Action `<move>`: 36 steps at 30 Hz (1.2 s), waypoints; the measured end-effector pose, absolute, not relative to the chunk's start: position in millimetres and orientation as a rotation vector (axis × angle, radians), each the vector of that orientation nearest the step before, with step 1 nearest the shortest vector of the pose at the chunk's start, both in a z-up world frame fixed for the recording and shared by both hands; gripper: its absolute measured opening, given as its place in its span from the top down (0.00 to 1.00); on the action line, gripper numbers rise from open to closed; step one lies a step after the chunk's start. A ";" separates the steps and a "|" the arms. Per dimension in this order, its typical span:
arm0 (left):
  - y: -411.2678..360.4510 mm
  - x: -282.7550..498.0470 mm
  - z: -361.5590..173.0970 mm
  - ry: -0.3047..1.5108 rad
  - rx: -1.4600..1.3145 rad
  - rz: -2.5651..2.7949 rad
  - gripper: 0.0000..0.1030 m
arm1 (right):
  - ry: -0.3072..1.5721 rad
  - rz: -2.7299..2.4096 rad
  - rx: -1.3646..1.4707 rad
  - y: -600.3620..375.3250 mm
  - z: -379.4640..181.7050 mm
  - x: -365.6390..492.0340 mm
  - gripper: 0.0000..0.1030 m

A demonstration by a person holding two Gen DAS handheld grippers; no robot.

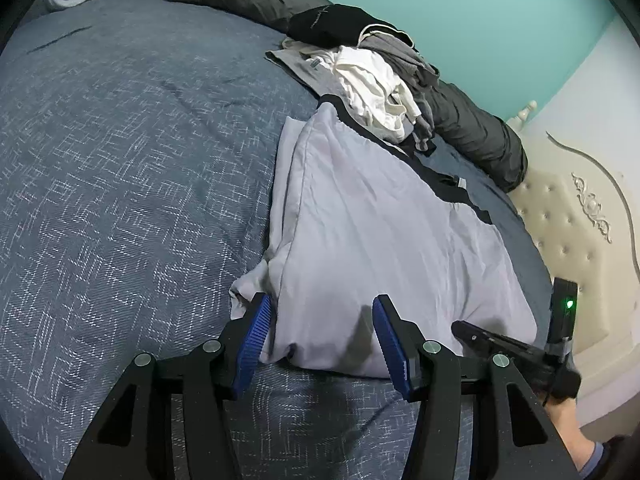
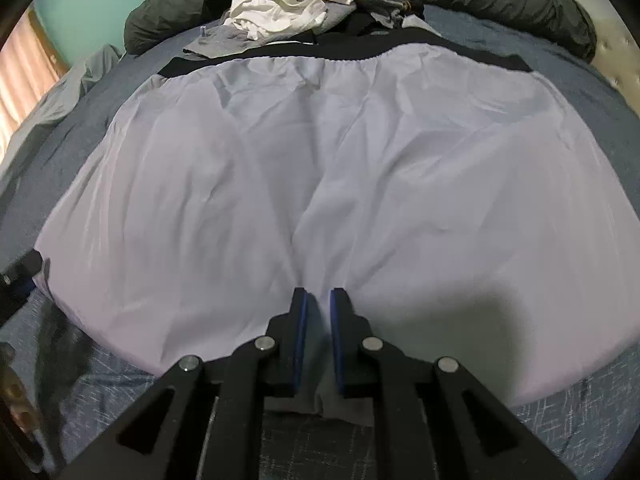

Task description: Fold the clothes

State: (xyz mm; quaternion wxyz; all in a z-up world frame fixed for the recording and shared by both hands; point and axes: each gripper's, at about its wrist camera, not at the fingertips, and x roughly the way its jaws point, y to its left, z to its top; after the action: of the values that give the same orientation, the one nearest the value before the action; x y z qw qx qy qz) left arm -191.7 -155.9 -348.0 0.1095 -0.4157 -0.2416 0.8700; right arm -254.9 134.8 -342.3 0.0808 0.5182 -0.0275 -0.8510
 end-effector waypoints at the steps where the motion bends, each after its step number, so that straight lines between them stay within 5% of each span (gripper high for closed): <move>1: -156.0 -191.8 -348.1 -0.713 -1.223 2.557 0.43 | -0.060 -2.547 1.543 133.2 -338.5 -255.6 0.91; 36: -159.2 -191.9 -348.7 -0.741 -1.209 2.532 0.38 | -0.119 -2.533 1.624 118.5 -323.8 -344.9 0.91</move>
State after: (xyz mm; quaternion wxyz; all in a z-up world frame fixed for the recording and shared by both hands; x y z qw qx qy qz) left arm -191.9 -159.2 -348.7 0.1195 -0.4135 -0.2537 0.8663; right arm -344.9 118.5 -323.8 0.0653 0.5382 -0.0393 -0.8394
